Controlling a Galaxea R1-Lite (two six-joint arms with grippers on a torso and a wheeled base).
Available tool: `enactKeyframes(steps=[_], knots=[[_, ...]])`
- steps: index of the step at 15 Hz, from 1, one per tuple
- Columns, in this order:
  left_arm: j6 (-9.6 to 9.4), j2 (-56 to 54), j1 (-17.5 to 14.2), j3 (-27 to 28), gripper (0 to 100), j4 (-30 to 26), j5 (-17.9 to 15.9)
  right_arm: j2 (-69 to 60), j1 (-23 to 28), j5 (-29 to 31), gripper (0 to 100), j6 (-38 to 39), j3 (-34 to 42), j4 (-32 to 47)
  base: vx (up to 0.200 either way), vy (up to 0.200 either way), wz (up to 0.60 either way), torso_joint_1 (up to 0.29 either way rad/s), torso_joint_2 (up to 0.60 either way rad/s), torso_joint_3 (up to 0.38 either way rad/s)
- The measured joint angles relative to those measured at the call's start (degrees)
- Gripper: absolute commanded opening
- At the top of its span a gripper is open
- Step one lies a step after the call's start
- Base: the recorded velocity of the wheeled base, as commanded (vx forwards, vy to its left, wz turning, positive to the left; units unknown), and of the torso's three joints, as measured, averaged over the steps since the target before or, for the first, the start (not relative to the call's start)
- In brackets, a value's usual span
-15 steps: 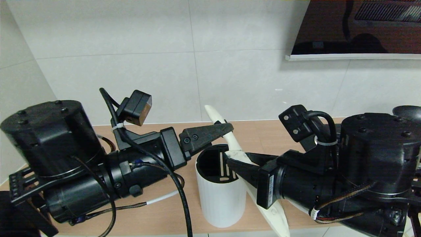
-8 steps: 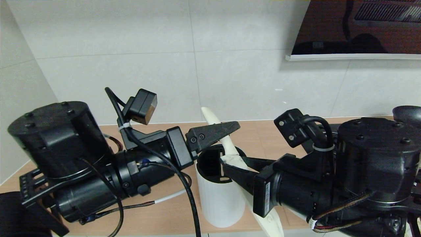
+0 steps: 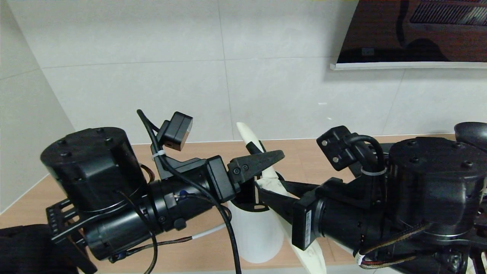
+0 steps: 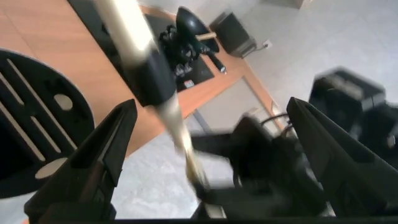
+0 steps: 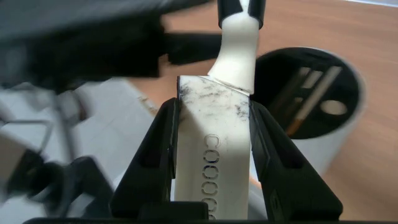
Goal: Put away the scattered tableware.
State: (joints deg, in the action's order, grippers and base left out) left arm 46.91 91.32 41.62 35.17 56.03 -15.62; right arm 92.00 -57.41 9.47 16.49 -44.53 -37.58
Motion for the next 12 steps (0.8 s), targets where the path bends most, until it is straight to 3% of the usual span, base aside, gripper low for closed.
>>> enactKeyframes(steps=[2,3,5,12], knots=[[-4.30,-0.7,-0.9,0.2,100,-2.0,2.0,-0.3,0.4,0.2,0,-0.2,0.0,0.1,0.000,0.000,0.00,0.000,0.00,0.000],[-5.17,-0.5,-1.2,0.3,100,-2.1,3.3,-0.4,0.5,0.2,0,-0.2,0.1,0.1,0.000,0.000,0.00,0.000,0.00,0.000],[-5.64,1.0,-1.4,0.7,100,-1.8,5.1,-0.4,0.2,0.1,0,-0.2,0.2,0.1,0.000,0.000,0.00,0.000,0.00,0.000],[-5.47,4.9,-1.3,0.6,100,5.1,5.7,0.3,-1.4,-0.1,0,0.0,0.4,0.2,0.000,0.000,0.00,0.000,0.00,0.000]])
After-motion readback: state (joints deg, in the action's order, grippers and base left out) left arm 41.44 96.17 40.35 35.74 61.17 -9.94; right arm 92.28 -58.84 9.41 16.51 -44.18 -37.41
